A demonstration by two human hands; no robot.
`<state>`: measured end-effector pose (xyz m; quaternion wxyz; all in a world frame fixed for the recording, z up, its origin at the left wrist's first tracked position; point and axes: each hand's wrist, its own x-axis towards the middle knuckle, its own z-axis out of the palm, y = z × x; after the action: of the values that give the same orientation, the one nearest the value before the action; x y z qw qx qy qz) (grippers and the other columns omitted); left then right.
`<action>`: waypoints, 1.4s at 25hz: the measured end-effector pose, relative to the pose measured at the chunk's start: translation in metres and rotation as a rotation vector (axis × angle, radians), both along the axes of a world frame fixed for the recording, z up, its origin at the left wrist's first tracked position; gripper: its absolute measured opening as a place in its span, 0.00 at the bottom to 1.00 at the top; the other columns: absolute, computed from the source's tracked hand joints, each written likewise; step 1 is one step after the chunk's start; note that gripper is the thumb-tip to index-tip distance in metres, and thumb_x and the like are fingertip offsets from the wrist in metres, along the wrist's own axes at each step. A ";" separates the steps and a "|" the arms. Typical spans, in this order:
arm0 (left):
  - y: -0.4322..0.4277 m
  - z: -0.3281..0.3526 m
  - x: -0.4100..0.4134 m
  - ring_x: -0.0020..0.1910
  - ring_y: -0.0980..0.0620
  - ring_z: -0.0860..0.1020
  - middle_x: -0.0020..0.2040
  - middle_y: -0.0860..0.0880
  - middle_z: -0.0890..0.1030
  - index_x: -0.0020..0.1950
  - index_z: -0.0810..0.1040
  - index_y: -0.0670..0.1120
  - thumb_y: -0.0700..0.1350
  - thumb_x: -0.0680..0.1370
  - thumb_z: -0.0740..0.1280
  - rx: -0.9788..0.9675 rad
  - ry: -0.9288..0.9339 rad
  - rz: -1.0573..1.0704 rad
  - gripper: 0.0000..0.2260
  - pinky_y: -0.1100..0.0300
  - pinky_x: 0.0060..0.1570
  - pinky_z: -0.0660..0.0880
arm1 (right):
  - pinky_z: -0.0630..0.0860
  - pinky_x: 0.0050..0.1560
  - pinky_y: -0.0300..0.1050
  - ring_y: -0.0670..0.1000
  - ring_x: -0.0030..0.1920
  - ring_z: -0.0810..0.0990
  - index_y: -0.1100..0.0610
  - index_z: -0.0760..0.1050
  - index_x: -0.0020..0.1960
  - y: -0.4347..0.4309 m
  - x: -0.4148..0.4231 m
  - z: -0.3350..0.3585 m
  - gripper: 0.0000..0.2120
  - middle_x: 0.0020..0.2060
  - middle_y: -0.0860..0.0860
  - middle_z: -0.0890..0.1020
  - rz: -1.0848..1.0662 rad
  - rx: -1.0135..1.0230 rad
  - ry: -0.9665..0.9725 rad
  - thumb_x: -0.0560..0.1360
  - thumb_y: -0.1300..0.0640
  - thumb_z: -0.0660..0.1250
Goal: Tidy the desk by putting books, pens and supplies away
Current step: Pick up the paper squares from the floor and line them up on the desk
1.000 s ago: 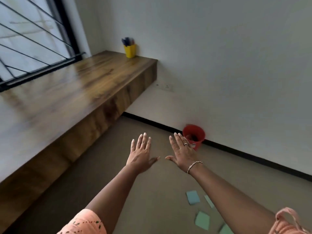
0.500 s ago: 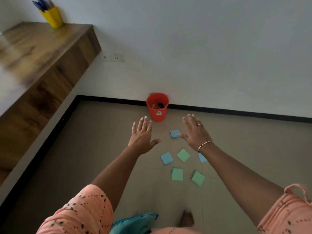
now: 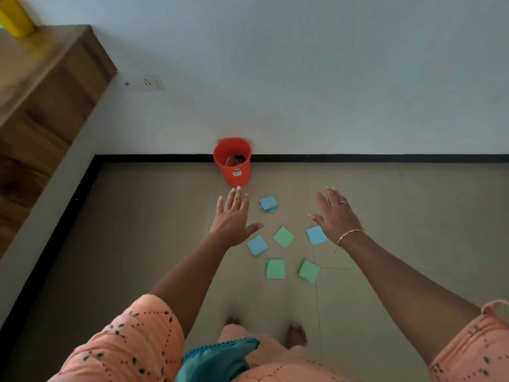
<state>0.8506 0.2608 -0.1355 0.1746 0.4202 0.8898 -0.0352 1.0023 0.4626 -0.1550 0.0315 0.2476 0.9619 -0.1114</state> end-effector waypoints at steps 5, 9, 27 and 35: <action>0.027 -0.022 -0.023 0.76 0.43 0.40 0.77 0.40 0.42 0.77 0.46 0.41 0.62 0.78 0.55 -0.048 -0.056 -0.062 0.37 0.45 0.74 0.42 | 0.57 0.72 0.54 0.63 0.73 0.58 0.64 0.62 0.71 0.012 0.000 -0.029 0.27 0.70 0.64 0.63 -0.064 -0.047 -0.064 0.77 0.51 0.62; 0.053 -0.050 -0.059 0.77 0.44 0.41 0.77 0.41 0.44 0.77 0.45 0.41 0.58 0.79 0.58 -0.067 -0.111 -0.139 0.36 0.46 0.74 0.43 | 0.58 0.71 0.50 0.59 0.72 0.59 0.60 0.60 0.72 0.021 -0.003 -0.054 0.27 0.70 0.61 0.62 -0.171 -0.124 -0.169 0.77 0.51 0.60; 0.072 -0.377 -0.123 0.72 0.47 0.63 0.73 0.43 0.64 0.75 0.55 0.42 0.51 0.78 0.64 -0.221 -0.492 0.180 0.30 0.57 0.68 0.61 | 0.69 0.61 0.42 0.53 0.62 0.73 0.56 0.69 0.64 0.032 0.011 -0.346 0.19 0.61 0.54 0.75 -0.787 -0.631 -0.438 0.75 0.56 0.65; 0.108 -0.584 -0.126 0.66 0.40 0.69 0.66 0.37 0.69 0.72 0.63 0.39 0.46 0.74 0.70 -0.201 -0.484 0.354 0.30 0.52 0.63 0.66 | 0.70 0.58 0.43 0.56 0.61 0.75 0.59 0.75 0.59 0.049 0.022 -0.554 0.14 0.60 0.54 0.78 -1.074 -0.636 -0.410 0.74 0.57 0.67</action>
<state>0.7244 0.3684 -0.7190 0.4256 0.2353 0.8737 0.0089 1.0248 0.5114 -0.7090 0.2258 0.6883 0.5990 -0.3413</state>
